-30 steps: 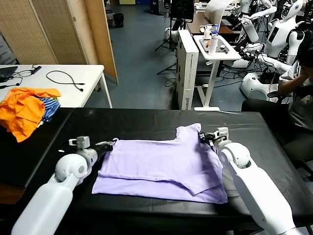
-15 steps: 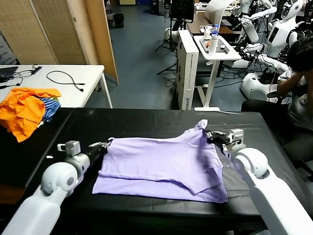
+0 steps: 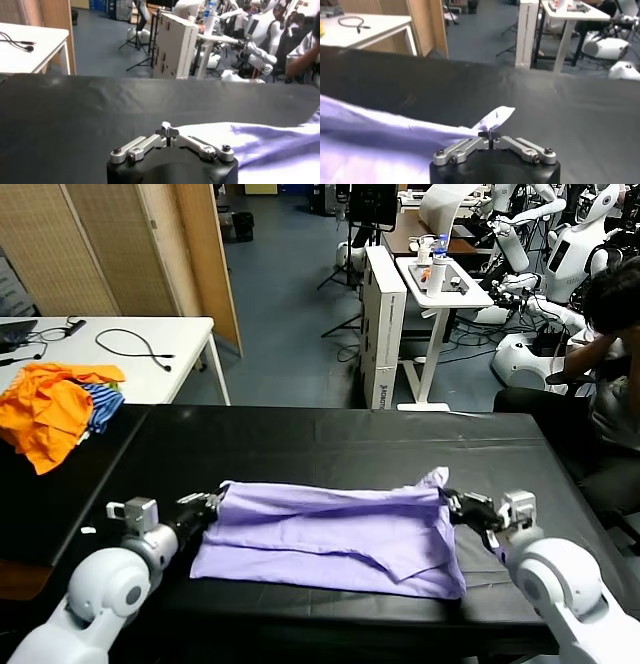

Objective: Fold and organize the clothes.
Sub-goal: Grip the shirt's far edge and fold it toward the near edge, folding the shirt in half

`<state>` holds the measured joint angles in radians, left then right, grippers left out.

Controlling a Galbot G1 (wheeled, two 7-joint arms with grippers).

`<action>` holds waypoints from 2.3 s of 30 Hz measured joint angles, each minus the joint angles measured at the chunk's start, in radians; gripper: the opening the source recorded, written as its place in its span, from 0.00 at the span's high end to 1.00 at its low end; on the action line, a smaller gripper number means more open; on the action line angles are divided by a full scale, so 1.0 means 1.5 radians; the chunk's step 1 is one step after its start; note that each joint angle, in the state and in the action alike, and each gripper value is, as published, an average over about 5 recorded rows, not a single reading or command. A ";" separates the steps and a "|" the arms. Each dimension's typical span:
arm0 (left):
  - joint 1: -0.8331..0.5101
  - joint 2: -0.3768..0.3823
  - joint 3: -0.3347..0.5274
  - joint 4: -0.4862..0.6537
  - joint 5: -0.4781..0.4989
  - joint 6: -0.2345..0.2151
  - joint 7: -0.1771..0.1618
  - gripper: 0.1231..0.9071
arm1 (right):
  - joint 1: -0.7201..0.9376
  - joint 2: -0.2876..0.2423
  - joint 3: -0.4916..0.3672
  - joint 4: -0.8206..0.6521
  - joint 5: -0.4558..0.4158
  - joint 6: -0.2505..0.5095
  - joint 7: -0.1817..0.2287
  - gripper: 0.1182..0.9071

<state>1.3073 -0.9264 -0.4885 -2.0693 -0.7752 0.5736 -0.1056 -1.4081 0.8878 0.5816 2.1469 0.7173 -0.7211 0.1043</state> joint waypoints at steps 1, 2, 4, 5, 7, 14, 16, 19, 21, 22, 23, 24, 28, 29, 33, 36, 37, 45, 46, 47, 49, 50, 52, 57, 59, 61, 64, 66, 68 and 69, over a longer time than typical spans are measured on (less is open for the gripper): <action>0.005 -0.001 -0.002 -0.002 0.003 -0.002 0.000 0.97 | -0.017 0.001 0.007 0.009 -0.002 -0.002 0.000 0.97; 0.010 -0.002 -0.004 -0.004 0.005 -0.003 0.000 0.97 | -0.033 0.001 0.013 0.017 -0.004 -0.003 0.000 0.97; 0.020 -0.004 -0.008 -0.009 0.010 -0.006 0.001 0.97 | -0.064 0.003 0.024 0.034 -0.008 -0.005 0.000 0.97; 0.025 -0.004 -0.010 -0.012 0.013 -0.008 0.001 0.97 | -0.079 0.004 0.028 0.041 -0.010 -0.005 0.000 0.97; 0.036 -0.006 -0.013 -0.016 0.020 -0.013 0.002 0.97 | -0.106 0.005 0.035 0.054 -0.014 -0.006 0.000 0.97; 0.080 -0.021 -0.023 -0.030 0.048 -0.028 0.007 0.97 | -0.153 0.011 0.032 0.071 -0.029 -0.008 0.000 0.97; 0.094 -0.028 -0.026 -0.033 0.061 -0.034 0.009 0.97 | -0.157 0.011 0.030 0.074 -0.030 -0.008 0.000 0.97; 0.114 -0.038 -0.033 -0.037 0.075 -0.041 0.010 0.97 | -0.161 0.010 0.028 0.079 -0.030 -0.010 0.000 0.97; 0.127 -0.044 -0.039 -0.040 0.080 -0.043 0.010 0.97 | -0.163 0.010 0.028 0.082 -0.029 -0.010 0.000 0.97; 0.133 -0.047 -0.042 -0.042 0.083 -0.043 0.009 0.97 | -0.164 0.009 0.028 0.084 -0.028 -0.010 0.000 0.95; 0.138 -0.049 -0.045 -0.045 0.086 -0.041 0.007 0.97 | -0.166 0.009 0.029 0.086 -0.027 -0.010 -0.001 0.93; 0.144 -0.052 -0.048 -0.048 0.091 -0.040 0.005 0.97 | -0.168 0.009 0.031 0.088 -0.026 -0.010 -0.002 0.88; 0.171 -0.069 -0.062 -0.068 0.125 -0.036 -0.004 0.91 | -0.178 0.008 0.039 0.104 -0.023 -0.010 -0.003 0.59; 0.179 -0.075 -0.066 -0.074 0.135 -0.036 -0.005 0.86 | -0.181 0.009 0.040 0.109 -0.023 -0.010 -0.003 0.51; 0.217 -0.098 -0.082 -0.101 0.161 -0.036 -0.009 0.55 | -0.191 0.012 0.049 0.130 -0.020 -0.010 -0.003 0.21; 0.252 -0.113 -0.096 -0.123 0.173 -0.037 -0.011 0.31 | -0.196 0.017 0.059 0.146 -0.011 -0.010 -0.002 0.05; 0.263 -0.118 -0.101 -0.130 0.175 -0.038 -0.011 0.24 | -0.196 0.019 0.063 0.150 -0.007 -0.010 -0.002 0.02; 0.268 -0.130 -0.142 -0.157 0.131 -0.024 -0.033 0.00 | -0.161 0.031 0.088 0.148 0.039 -0.010 0.023 0.00; 0.258 -0.129 -0.143 -0.154 0.121 -0.020 -0.037 0.00 | -0.151 0.033 0.086 0.141 0.040 -0.010 0.026 0.00; 0.246 -0.127 -0.143 -0.151 0.111 -0.017 -0.041 0.00 | -0.140 0.034 0.084 0.133 0.040 -0.010 0.029 0.00; 0.220 -0.124 -0.140 -0.140 0.094 -0.011 -0.048 0.00 | -0.116 0.037 0.078 0.114 0.039 -0.010 0.032 0.00; 0.207 -0.122 -0.138 -0.134 0.089 -0.008 -0.050 0.00 | -0.104 0.038 0.075 0.103 0.039 -0.010 0.032 0.00; 0.180 -0.119 -0.129 -0.120 0.086 -0.004 -0.053 0.00 | -0.082 0.041 0.067 0.079 0.037 -0.010 0.032 0.00; 0.119 -0.113 -0.097 -0.079 0.068 0.014 -0.050 0.00 | -0.031 0.047 0.043 0.022 0.029 -0.007 0.033 0.00; 0.101 -0.110 -0.084 -0.064 0.061 0.022 -0.047 0.00 | -0.013 0.050 0.033 0.003 0.024 -0.004 0.033 0.00; 0.087 -0.106 -0.073 -0.052 0.065 0.032 -0.044 0.00 | 0.003 0.053 0.022 -0.013 0.019 -0.001 0.033 0.00; 0.078 -0.100 -0.061 -0.042 0.091 0.055 -0.040 0.00 | 0.025 0.056 0.007 -0.032 0.007 0.003 0.030 0.00; 0.078 -0.097 -0.057 -0.039 0.113 0.073 -0.035 0.00 | 0.038 0.059 -0.003 -0.043 -0.003 0.005 0.026 0.00; 0.078 -0.096 -0.054 -0.036 0.126 0.082 -0.032 0.00 | 0.049 0.062 -0.013 -0.051 -0.011 0.006 0.023 0.00; 0.077 -0.095 -0.054 -0.032 0.126 0.084 -0.032 0.00 | 0.053 0.064 -0.018 -0.055 -0.013 0.006 0.023 0.00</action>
<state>1.4228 -1.0690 -0.5695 -2.1177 -0.5866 0.6999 -0.1531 -1.3284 0.9835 0.5539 2.0645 0.6971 -0.7117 0.1384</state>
